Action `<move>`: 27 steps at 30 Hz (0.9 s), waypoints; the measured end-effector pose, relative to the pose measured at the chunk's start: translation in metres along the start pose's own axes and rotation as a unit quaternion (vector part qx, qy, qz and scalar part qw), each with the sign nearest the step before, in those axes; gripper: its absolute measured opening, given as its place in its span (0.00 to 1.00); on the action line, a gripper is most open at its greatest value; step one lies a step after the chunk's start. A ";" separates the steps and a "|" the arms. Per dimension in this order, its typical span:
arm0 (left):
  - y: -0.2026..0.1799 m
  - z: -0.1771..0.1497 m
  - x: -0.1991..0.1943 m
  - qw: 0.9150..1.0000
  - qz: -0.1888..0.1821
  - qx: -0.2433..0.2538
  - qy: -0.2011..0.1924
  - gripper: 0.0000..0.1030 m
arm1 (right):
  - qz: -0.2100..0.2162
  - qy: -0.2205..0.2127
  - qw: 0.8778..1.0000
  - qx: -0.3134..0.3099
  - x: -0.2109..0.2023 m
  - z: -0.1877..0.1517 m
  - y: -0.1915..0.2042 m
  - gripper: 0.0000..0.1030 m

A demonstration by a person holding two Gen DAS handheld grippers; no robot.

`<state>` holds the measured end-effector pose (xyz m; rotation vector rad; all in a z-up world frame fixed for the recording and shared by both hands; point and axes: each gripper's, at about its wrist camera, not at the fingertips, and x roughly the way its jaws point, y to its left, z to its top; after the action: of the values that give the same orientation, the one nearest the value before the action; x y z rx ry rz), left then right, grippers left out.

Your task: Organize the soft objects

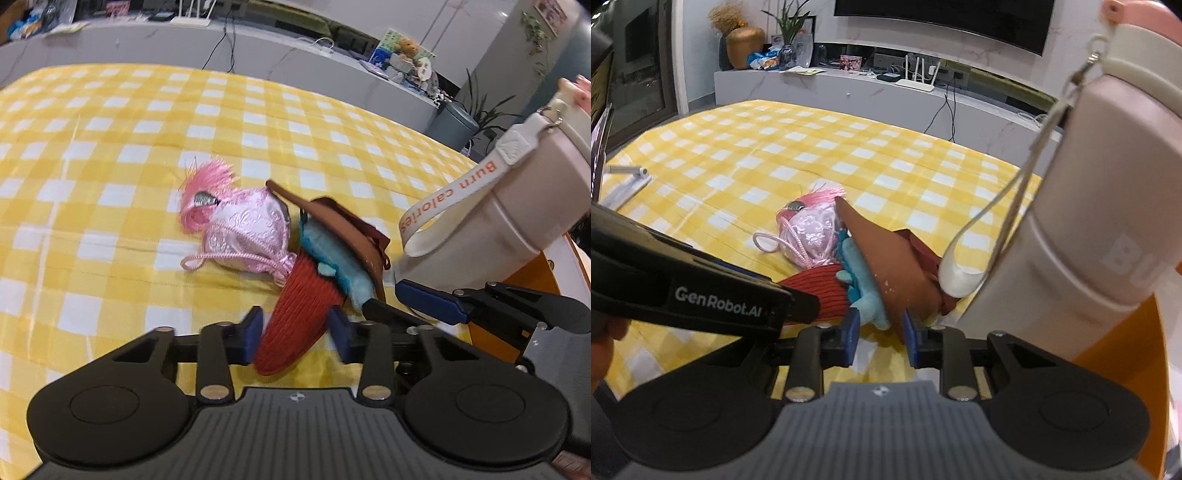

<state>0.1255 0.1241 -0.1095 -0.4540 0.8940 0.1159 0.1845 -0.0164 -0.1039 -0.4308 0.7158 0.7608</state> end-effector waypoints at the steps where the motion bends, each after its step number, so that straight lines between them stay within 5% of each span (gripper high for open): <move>1: 0.001 0.000 0.001 1.000 0.000 -0.004 0.003 0.19 | -0.003 0.000 1.000 -0.003 0.000 -0.001 0.000 0.18; 6: 0.004 -0.002 -0.008 1.000 0.001 -0.011 -0.011 0.04 | 0.009 -0.016 1.000 0.019 -0.010 0.004 -0.004 0.17; 14: 0.005 -0.008 -0.027 0.999 0.053 0.006 -0.011 0.04 | 0.020 -0.032 0.999 -0.009 -0.004 0.022 0.007 0.18; 21: 0.012 -0.008 -0.023 0.998 0.066 0.004 -0.007 0.04 | 0.029 0.011 0.999 0.017 0.021 0.019 0.001 0.18; 23: 0.010 -0.008 -0.021 0.998 0.068 0.009 -0.006 0.08 | 0.043 0.017 0.999 0.023 0.022 0.016 0.000 0.00; 27: 0.010 -0.008 -0.021 0.998 0.052 0.005 -0.018 0.41 | 0.041 0.019 0.999 0.011 0.021 0.010 0.008 0.00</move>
<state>0.1037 0.1317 -0.1007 -0.3942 0.8835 0.2137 0.1930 0.0048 -0.1129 -0.3988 0.7815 0.8233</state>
